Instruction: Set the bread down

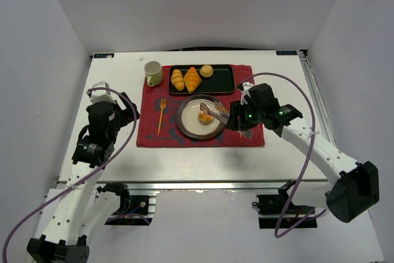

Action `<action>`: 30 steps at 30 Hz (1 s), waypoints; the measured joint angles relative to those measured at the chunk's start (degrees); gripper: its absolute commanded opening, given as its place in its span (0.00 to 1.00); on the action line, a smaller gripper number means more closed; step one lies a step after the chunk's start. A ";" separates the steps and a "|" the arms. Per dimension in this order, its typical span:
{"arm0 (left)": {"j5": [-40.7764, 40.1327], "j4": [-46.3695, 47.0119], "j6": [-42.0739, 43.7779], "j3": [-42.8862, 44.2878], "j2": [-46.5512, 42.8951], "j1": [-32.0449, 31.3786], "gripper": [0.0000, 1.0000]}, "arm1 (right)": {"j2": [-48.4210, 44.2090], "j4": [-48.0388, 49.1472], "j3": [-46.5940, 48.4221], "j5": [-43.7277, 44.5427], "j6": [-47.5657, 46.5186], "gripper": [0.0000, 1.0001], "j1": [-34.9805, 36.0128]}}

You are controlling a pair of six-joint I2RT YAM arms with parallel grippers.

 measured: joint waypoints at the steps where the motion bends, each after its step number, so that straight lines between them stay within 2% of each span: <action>1: 0.00 -0.02 0.00 0.17 0.00 -0.02 0.98 | -0.20 -0.26 0.20 0.55 0.02 0.56 0.00; 5: 0.00 -0.02 0.02 1.01 0.00 0.00 0.98 | -1.46 -1.70 0.57 5.79 0.37 0.55 0.04; 10: 0.00 -0.13 0.11 1.77 0.00 0.00 0.98 | -4.59 -4.70 1.31 17.86 2.47 0.54 -0.28; 14: 0.02 -0.24 0.15 2.21 0.00 0.00 0.98 | -5.97 -5.49 2.12 26.56 3.19 0.54 -4.13; 18: 0.39 -0.35 0.15 2.32 0.00 0.00 0.98 | -4.83 -2.60 0.92 27.89 1.33 0.54 -16.33; 21: 0.68 -0.35 0.15 2.32 0.00 0.00 0.98 | -0.50 -0.42 0.28 28.13 0.07 0.55 -23.54; 30: 1.99 -0.07 -0.09 2.23 -0.07 -0.02 0.98 | 16.74 7.13 0.33 22.25 -3.45 0.57 -28.28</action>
